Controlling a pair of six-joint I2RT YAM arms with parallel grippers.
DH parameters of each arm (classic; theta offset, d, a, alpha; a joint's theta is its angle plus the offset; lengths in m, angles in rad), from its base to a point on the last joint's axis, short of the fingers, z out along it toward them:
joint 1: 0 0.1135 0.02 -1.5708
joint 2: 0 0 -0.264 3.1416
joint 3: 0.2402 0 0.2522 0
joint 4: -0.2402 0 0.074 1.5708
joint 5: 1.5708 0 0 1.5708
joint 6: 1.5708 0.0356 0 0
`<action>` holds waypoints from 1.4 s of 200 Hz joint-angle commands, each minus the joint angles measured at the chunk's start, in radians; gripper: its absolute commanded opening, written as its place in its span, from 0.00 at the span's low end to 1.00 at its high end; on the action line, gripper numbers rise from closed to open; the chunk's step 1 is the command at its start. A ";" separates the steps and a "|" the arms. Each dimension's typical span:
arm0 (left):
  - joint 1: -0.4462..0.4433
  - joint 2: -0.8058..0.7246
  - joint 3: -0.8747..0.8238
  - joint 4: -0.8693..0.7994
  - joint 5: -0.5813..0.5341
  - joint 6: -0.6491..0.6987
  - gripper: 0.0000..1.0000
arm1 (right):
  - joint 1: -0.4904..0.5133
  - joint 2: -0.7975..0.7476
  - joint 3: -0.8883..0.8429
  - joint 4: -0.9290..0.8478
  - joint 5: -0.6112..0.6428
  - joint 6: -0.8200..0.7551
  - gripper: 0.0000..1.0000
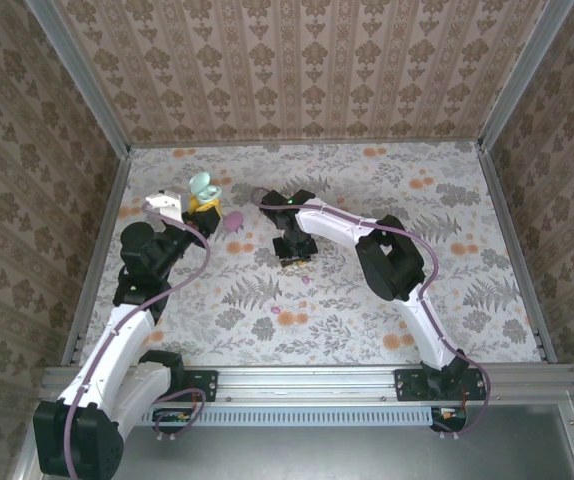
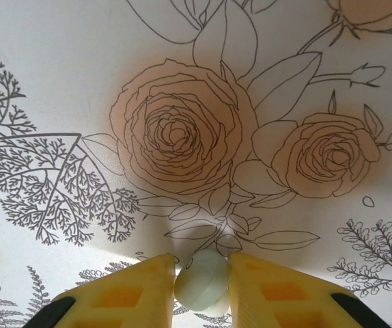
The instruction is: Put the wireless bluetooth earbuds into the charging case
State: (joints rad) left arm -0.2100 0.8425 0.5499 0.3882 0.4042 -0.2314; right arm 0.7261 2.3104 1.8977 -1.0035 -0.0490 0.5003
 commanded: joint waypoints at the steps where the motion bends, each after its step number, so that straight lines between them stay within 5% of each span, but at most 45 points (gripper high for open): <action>1: -0.007 0.000 0.001 0.024 0.016 0.010 0.31 | 0.018 0.016 0.040 -0.048 0.023 -0.048 0.29; 64: -0.010 0.009 0.006 0.029 0.017 0.006 0.31 | 0.033 0.046 0.091 -0.092 0.073 -0.083 0.34; 229: -0.014 0.006 0.005 0.024 0.017 0.007 0.31 | 0.037 0.064 0.095 -0.106 0.087 -0.077 0.25; 280: -0.022 0.024 0.014 0.024 0.075 0.019 0.31 | 0.016 -0.099 -0.009 -0.002 0.029 -0.100 0.23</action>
State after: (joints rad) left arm -0.2226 0.8539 0.5499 0.3889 0.4206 -0.2314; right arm 0.7597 2.3325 1.9472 -1.0462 0.0029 0.4183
